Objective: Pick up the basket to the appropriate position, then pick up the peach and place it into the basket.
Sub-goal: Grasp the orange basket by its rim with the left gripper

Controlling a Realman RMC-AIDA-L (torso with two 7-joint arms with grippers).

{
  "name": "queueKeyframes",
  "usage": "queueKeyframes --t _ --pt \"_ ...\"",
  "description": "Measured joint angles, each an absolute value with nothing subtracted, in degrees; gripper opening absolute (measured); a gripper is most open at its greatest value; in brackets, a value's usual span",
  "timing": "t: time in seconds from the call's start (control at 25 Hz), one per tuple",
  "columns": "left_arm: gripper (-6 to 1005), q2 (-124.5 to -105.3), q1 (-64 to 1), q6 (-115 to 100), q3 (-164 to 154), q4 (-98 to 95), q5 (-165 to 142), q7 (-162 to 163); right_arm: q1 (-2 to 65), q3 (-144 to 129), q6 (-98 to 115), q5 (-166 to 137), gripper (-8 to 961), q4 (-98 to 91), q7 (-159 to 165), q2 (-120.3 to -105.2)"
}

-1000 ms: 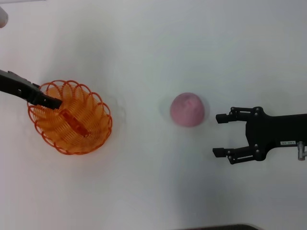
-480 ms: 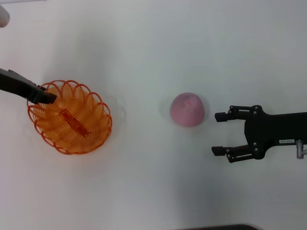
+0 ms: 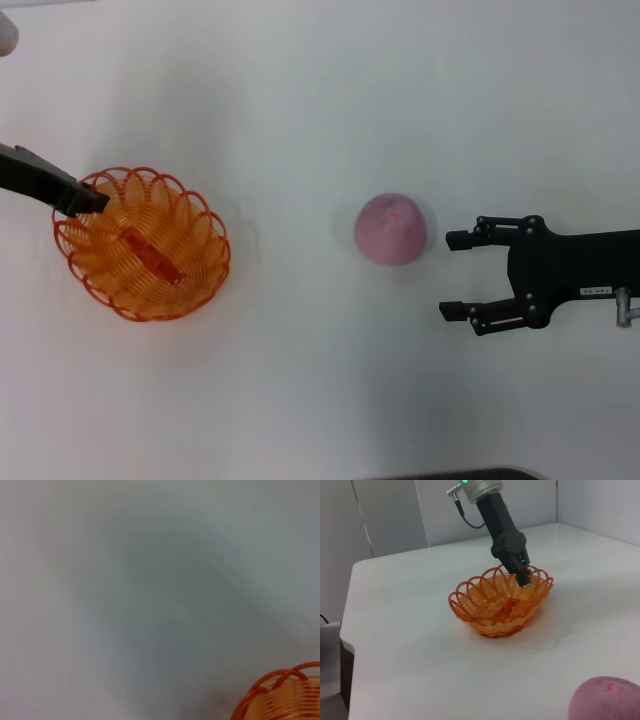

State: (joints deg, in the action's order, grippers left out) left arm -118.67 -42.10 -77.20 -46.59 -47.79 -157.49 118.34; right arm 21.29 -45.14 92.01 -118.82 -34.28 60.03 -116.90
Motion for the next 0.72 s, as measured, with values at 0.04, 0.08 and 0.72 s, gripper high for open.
queueKeyframes --t 0.04,0.08,0.72 --pt "158 -118.59 -42.1 -77.23 -46.48 -47.81 -157.49 118.58 21.3 -45.09 92.01 -118.76 895 -34.28 60.03 -116.9" --pt "156 -118.47 -42.12 -77.24 -46.41 -47.84 -157.49 118.84 21.31 -45.0 92.01 -118.7 895 -34.28 60.03 -116.91" --pt "125 -113.23 -46.96 -91.95 -37.59 -46.24 -157.09 131.09 21.8 -44.47 92.03 -118.63 895 -34.28 60.39 -117.16"
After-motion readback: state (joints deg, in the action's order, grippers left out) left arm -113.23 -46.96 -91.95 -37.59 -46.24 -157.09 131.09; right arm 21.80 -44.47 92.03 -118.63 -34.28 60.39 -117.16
